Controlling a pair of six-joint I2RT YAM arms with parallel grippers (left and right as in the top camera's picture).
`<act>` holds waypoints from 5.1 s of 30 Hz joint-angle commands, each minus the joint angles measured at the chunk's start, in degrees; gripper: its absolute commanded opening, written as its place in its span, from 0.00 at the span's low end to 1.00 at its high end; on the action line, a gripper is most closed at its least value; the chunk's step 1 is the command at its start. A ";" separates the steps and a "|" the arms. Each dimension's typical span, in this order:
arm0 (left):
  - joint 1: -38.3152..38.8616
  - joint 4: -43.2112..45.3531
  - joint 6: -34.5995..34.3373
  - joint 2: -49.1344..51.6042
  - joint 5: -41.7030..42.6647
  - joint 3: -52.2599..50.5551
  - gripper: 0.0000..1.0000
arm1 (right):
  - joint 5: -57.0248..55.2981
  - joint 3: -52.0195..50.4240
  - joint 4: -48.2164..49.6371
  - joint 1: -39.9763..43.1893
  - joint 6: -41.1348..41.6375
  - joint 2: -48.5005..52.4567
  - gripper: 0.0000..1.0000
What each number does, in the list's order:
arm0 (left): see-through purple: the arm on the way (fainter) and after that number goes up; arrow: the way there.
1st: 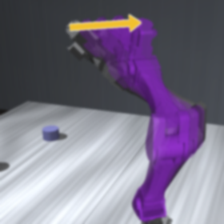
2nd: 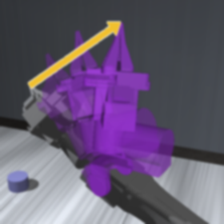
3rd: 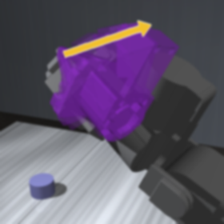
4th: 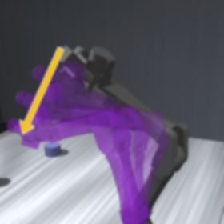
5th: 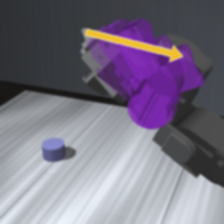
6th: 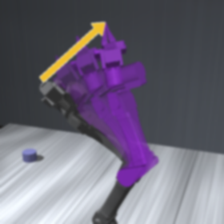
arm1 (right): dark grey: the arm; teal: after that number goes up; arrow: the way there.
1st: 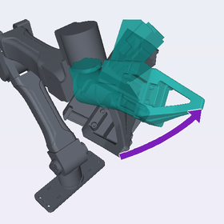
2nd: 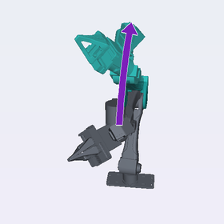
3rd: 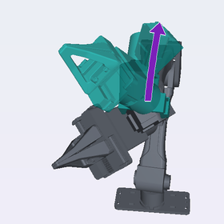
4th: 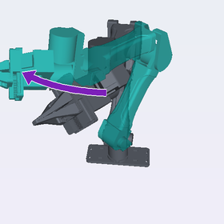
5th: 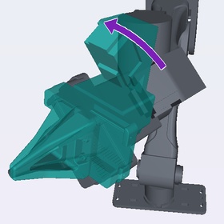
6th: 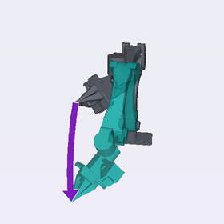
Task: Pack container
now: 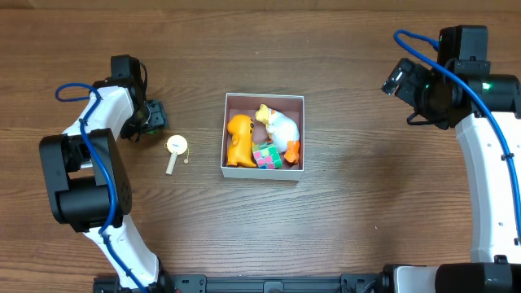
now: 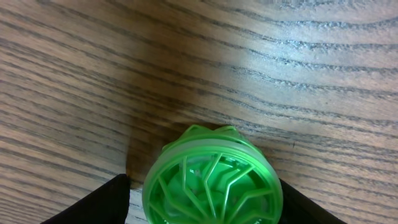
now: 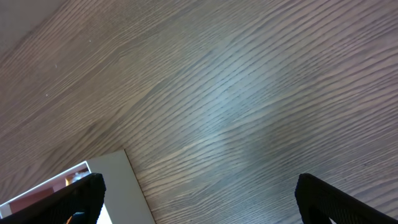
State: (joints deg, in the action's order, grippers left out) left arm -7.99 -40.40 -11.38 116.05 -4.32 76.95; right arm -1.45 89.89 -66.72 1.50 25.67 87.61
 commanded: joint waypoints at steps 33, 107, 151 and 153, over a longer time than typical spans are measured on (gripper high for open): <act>21.09 -41.88 1.66 -3.67 11.43 41.05 0.35 | 0.09 0.17 0.20 0.13 0.22 0.17 1.00; 10.97 -17.86 -0.68 -3.74 2.73 -8.33 0.14 | 0.09 0.17 0.20 0.13 0.22 0.17 1.00; 19.58 -15.82 -33.97 -12.26 11.13 2.38 0.63 | 0.09 0.17 0.20 0.13 0.22 0.17 1.00; 19.47 -11.21 -37.73 -12.26 11.76 -1.81 0.63 | 0.09 0.17 0.20 0.13 0.22 0.17 1.00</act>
State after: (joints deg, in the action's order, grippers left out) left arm 11.57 -55.55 -39.59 103.42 4.32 80.64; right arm -1.43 89.82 -66.83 1.52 25.65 87.66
